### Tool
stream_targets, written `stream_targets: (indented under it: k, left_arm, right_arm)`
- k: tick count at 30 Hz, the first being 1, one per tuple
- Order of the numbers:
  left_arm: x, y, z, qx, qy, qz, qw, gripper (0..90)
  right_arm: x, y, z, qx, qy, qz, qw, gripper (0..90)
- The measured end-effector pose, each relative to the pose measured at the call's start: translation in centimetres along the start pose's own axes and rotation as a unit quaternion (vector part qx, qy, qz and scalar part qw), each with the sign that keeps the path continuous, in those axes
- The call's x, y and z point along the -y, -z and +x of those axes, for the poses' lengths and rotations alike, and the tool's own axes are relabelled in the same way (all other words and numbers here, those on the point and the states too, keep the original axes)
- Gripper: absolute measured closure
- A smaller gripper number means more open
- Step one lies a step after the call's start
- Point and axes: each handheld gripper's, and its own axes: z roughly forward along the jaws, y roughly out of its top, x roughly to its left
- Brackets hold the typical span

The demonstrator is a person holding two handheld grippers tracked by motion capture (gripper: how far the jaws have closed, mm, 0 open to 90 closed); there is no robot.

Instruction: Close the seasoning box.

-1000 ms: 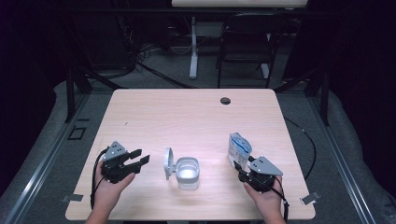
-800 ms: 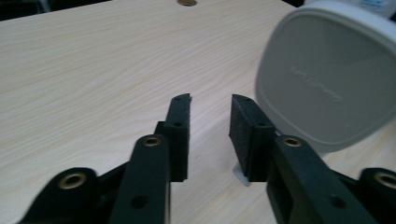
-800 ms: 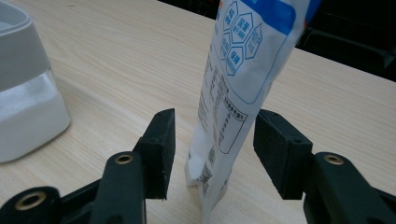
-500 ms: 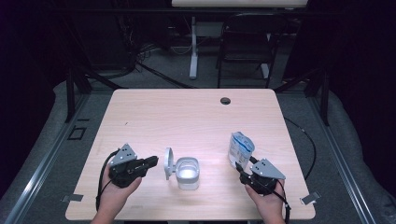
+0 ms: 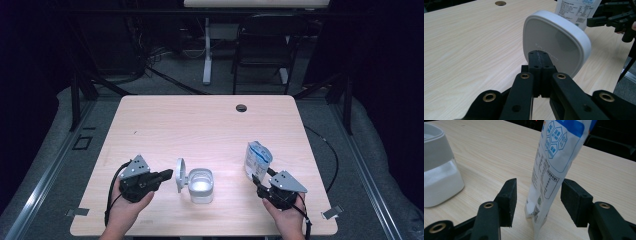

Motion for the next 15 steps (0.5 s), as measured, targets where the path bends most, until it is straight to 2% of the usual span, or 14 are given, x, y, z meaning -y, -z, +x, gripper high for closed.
stream_targets:
  k: [6,15]
  left_arm:
    - [-0.3,-0.4,-0.7,0.006,-0.006,-0.002,1.0,90.0]
    - [-0.4,-1.8,-2.0,0.021,-0.019,0.01,0.9996,90.0]
  right_arm:
    - [0.1,-0.1,0.1,-0.004,-0.001,0.003,1.0,46.6]
    - [0.1,-0.1,0.1,-0.004,-0.002,0.001,1.0,46.2]
